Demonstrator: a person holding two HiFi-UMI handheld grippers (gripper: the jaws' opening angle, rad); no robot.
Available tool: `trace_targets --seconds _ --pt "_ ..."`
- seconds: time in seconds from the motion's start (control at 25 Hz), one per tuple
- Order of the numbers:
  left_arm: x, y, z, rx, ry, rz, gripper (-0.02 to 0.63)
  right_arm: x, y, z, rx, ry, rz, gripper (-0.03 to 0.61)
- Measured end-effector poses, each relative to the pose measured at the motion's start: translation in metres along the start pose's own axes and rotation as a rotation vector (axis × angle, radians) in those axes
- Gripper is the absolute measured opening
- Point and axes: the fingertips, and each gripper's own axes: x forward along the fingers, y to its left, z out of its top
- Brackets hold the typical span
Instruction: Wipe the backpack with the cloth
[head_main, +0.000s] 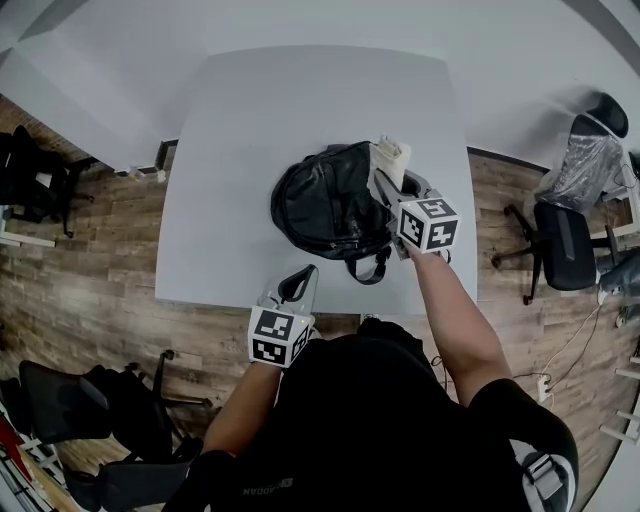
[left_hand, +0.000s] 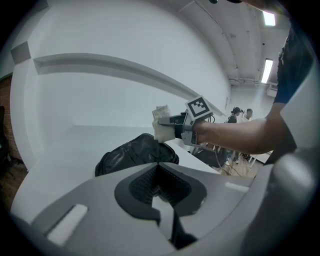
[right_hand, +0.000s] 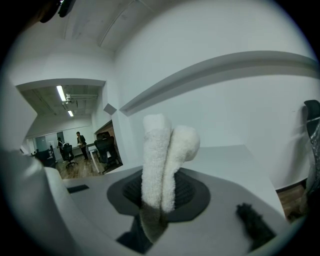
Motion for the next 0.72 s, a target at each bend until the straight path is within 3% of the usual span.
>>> trace_targets --seconds 0.32,0.72 --pt "0.004 0.000 0.003 0.008 0.000 -0.010 0.006 -0.003 -0.009 0.003 -0.002 -0.007 -0.024 0.086" --pt "-0.004 0.012 0.001 -0.006 -0.015 0.031 0.006 0.004 0.022 0.001 -0.001 -0.019 0.032 0.086"
